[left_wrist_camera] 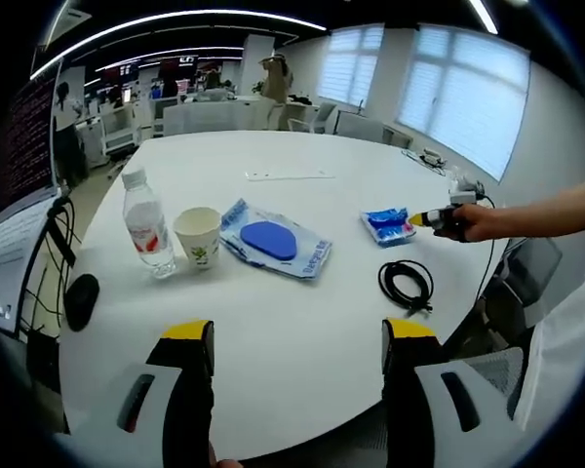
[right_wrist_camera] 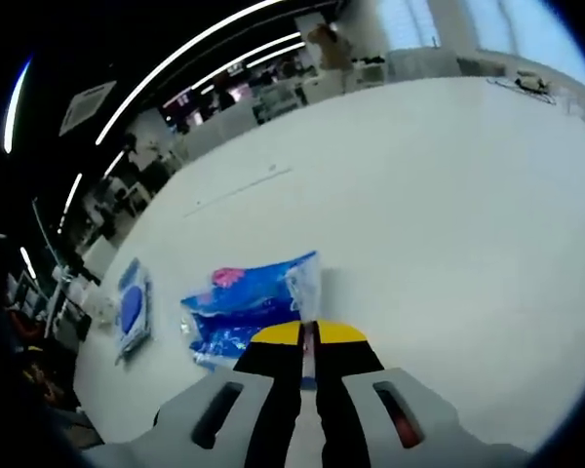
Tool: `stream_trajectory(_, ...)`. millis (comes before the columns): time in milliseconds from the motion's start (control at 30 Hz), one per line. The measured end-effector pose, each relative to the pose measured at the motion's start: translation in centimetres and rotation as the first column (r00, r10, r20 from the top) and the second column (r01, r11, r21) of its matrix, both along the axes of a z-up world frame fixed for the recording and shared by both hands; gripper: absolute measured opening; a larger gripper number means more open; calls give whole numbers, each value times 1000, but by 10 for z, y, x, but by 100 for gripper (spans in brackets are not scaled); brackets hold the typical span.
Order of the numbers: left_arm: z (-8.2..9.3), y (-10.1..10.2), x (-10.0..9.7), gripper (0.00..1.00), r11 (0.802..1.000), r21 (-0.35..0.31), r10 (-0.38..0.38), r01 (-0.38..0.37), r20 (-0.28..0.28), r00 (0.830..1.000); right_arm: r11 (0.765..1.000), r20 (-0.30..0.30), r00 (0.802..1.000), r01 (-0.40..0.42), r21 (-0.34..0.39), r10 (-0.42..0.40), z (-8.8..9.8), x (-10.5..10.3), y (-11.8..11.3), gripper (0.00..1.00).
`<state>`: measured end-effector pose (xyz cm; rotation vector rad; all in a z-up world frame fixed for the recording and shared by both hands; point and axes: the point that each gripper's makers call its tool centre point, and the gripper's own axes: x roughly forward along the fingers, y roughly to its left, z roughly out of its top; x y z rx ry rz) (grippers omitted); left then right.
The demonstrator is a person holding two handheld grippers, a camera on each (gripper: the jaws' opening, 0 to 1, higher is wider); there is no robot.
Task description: Arrange the tabletop items into an orderly group along one side of the table until the central work area is clear of visible clutter.
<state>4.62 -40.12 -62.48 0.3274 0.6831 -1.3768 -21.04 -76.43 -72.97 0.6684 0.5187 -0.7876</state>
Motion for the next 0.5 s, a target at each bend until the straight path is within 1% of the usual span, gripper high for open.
stream_trajectory(100,4,3,6,71,1000,-8,11,-11,6,1000,1000,-10,1000,-9,-2,9,2,-1,5,5)
stream_trajectory(167,4,5,10,71,1000,-8,13,-13,12,1000,1000,-4,1000,-20,2,20,3,2,9,8)
stream_trajectory(233,3,7,11,71,1000,-6,10,-9,12,1000,998,-15,998,-54,-12,54,5,6,16,8)
stream_trajectory(267,1,8,12,71,1000,-4,5,-5,12,1000,998,-16,998,-56,-12,56,7,8,20,9)
stream_trajectory(367,-1,10,14,71,1000,0,-7,7,13,1000,997,-2,997,-72,-18,72,13,15,30,13)
stream_trajectory(433,-1,12,15,71,1000,-1,-12,12,12,1000,996,19,996,-87,-19,88,19,24,40,13)
stream_trajectory(467,-2,12,16,71,1000,-1,-12,12,11,1000,989,38,988,-149,-14,150,23,35,53,15)
stream_trajectory(500,-3,12,17,71,1000,0,-15,15,8,1000,988,29,988,-154,-14,154,23,41,59,16)
